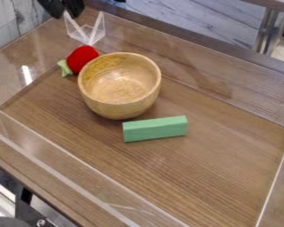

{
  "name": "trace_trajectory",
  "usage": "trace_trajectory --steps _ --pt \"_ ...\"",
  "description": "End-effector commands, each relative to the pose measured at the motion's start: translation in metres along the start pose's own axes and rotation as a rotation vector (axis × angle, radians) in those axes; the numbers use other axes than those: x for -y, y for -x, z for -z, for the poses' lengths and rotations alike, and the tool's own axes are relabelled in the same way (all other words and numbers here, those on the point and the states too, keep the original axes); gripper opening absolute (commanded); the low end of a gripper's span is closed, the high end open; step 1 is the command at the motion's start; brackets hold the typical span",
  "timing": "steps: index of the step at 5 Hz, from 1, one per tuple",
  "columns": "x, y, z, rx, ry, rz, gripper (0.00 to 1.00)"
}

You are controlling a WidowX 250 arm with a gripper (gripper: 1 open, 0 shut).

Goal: Move the red fruit to the left

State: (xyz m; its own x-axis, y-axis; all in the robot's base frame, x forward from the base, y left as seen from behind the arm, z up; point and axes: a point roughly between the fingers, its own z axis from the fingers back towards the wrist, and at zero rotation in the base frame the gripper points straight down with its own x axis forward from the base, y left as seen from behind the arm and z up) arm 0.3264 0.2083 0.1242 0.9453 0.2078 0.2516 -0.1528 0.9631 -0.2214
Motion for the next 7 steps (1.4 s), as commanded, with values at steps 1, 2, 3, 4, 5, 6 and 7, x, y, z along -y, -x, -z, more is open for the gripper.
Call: trace_trajectory --steps 1,2,3,4,5,6,7 --pt "0.001 -0.002 -0.015 0.044 -0.06 -0.017 0.0" --pt "0.001 0.006 -0.012 0.041 -0.083 -0.074 0.0" --pt "-0.001 0.011 -0.012 0.042 -0.106 -0.12 0.0" --pt "0.0 0.004 -0.008 0.037 -0.11 -0.109 0.0" --pt "-0.001 -0.004 -0.007 0.036 -0.108 -0.122 1.0" --pt "0.0 -0.009 -0.003 0.032 -0.103 -0.137 1.0" --pt "0.008 -0.013 -0.006 0.032 -0.096 -0.146 1.0"
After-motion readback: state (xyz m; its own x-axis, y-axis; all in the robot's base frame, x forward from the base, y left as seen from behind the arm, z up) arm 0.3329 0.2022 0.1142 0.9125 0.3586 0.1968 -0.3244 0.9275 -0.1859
